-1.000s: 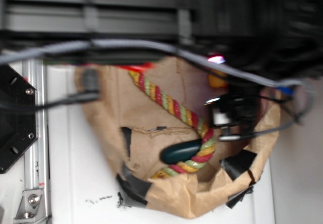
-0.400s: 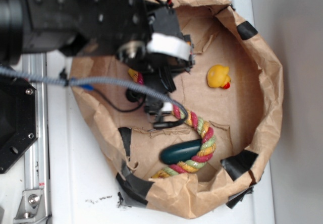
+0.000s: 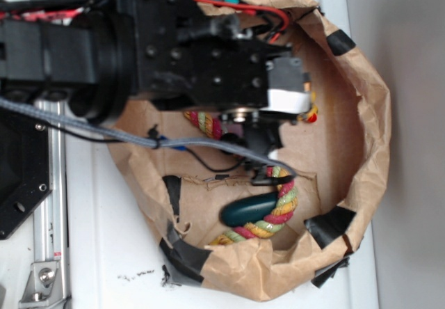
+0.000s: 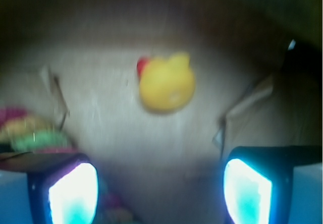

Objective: Grab the yellow duck.

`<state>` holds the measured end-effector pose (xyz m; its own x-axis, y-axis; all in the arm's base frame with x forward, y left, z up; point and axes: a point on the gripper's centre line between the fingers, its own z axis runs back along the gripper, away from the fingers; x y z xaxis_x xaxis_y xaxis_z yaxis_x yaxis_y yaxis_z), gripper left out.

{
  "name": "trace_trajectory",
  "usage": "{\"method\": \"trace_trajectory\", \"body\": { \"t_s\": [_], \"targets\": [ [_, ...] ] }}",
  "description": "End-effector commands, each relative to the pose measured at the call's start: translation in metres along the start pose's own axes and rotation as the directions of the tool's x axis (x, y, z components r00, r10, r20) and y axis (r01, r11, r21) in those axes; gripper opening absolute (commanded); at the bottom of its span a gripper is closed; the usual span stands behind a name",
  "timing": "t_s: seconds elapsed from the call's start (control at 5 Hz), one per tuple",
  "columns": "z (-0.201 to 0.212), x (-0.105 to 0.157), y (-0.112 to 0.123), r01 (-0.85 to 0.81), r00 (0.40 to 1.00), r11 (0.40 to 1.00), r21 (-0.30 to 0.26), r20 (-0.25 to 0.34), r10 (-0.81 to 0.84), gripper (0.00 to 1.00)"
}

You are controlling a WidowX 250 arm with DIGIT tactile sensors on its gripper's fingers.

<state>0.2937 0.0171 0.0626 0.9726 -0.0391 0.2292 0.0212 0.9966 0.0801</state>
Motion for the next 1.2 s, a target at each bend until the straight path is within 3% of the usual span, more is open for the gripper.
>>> {"method": "trace_trajectory", "body": {
  "t_s": [0.0,0.2,0.4,0.8,1.0],
  "targets": [
    [-0.016,0.027,0.009,-0.03,0.999,0.999,0.018,0.038,0.029,1.0],
    [-0.036,0.036,0.013,-0.037,0.999,0.998,0.044,-0.023,0.038,0.95],
    [-0.034,0.03,0.014,-0.046,0.999,0.998,0.04,-0.025,0.047,0.0],
    [-0.032,0.024,0.015,-0.046,0.998,0.999,0.029,-0.048,0.048,0.0],
    [0.002,0.019,0.012,-0.029,0.998,0.999,-0.046,-0.05,0.026,0.0]
  ]
}}
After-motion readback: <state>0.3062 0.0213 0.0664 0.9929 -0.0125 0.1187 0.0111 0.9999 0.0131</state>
